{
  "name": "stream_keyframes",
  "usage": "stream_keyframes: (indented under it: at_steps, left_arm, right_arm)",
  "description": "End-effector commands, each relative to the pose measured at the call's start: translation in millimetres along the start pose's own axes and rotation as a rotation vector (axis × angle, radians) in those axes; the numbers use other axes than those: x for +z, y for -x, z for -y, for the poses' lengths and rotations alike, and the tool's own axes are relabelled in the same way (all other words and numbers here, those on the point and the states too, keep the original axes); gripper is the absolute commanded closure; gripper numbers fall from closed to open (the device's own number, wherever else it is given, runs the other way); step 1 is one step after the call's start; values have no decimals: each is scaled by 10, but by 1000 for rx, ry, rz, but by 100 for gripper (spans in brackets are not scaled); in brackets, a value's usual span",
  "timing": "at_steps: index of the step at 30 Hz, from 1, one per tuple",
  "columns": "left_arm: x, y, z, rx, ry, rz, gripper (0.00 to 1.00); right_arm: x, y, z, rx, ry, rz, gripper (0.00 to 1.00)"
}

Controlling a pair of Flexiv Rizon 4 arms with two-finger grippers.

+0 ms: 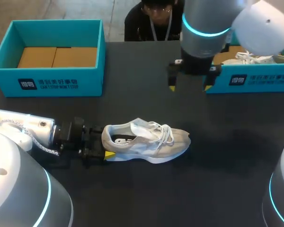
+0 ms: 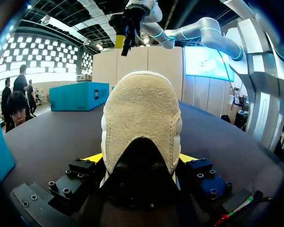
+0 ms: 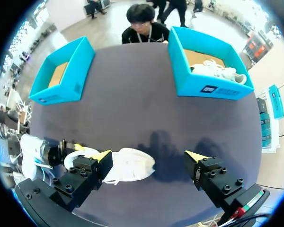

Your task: Take the shoe out of the shoebox, open the shoe tongue, remove and reinsert the insole, then place the shoe into the shoebox

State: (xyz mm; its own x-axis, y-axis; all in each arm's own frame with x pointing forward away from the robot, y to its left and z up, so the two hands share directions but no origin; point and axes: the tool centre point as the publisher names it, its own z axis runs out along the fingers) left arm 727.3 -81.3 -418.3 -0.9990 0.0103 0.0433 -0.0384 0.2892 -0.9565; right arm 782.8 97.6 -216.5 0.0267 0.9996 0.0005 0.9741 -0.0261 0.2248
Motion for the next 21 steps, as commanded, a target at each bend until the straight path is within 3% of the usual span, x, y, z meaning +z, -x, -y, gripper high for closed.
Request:
stream_keyframes:
  at_steps: [1,9,21]
  left_arm:
    - [9,-29,-19,0,0,4,100]
    - [9,-29,-19,0,0,4,100]
    - [9,-29,-19,0,0,4,100]
  right_arm:
    - [78,-320,42,-17,-6,46,0]
    - [149,-744,146,-55,-8,-2,0]
    - [107,-861,173,-83,15,-55,0]
